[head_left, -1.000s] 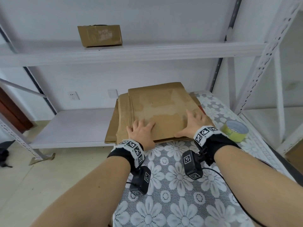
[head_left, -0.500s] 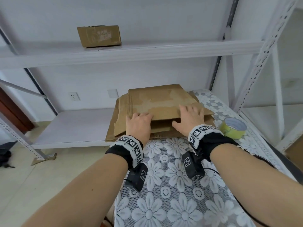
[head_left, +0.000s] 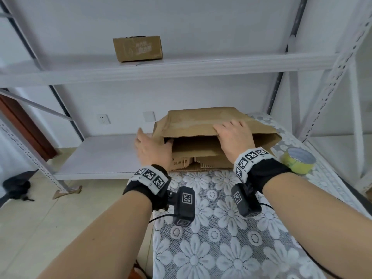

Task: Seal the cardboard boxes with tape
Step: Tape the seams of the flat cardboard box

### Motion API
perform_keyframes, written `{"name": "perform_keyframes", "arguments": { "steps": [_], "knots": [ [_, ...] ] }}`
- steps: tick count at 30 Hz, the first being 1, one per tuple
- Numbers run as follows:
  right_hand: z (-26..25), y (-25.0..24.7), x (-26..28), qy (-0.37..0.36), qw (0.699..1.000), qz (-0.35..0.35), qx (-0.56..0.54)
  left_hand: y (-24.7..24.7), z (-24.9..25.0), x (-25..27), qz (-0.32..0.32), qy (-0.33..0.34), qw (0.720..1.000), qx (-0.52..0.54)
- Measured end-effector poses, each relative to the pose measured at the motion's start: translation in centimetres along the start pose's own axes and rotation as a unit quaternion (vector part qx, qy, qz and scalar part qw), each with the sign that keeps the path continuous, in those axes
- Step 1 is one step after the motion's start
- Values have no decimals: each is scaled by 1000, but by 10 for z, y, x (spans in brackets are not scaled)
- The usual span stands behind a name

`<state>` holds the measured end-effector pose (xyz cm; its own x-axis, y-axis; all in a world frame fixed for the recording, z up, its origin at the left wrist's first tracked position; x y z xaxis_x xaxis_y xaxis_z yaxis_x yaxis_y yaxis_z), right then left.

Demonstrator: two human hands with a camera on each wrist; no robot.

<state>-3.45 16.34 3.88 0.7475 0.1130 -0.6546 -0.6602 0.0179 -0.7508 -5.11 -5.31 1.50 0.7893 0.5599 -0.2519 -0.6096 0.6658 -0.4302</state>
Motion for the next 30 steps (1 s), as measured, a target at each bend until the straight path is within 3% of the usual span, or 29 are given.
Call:
{"name": "perform_keyframes", "arguments": {
  "steps": [3,15,22,26,30],
  "knots": [
    [2,-7,1,7,1000,11,-4,1,-11,-1,-36,-43,998,15],
    [-6,-47,-3,25,995,84,-50,-4,6,28,0,77,992,101],
    [-7,-40,6,15,997,62,-47,7,-20,30,-95,188,977,-35],
    [-3,-33,15,25,996,57,-58,6,-22,38,-132,203,970,10],
    [-1,-34,15,27,993,82,-76,-10,-5,38,-48,179,976,114]
  ]
}}
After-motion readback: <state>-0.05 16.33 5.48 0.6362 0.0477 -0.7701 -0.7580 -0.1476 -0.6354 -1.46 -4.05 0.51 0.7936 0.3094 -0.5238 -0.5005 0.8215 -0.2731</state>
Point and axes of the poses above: each hand's wrist, its own x-axis away from the middle knuckle, its own y-axis out of the palm, z = x × y, the point moved 5 cm from there along -x, towards the middle knuckle, and after that the axes turned 12 degrees about z, right-handed, at the moved point
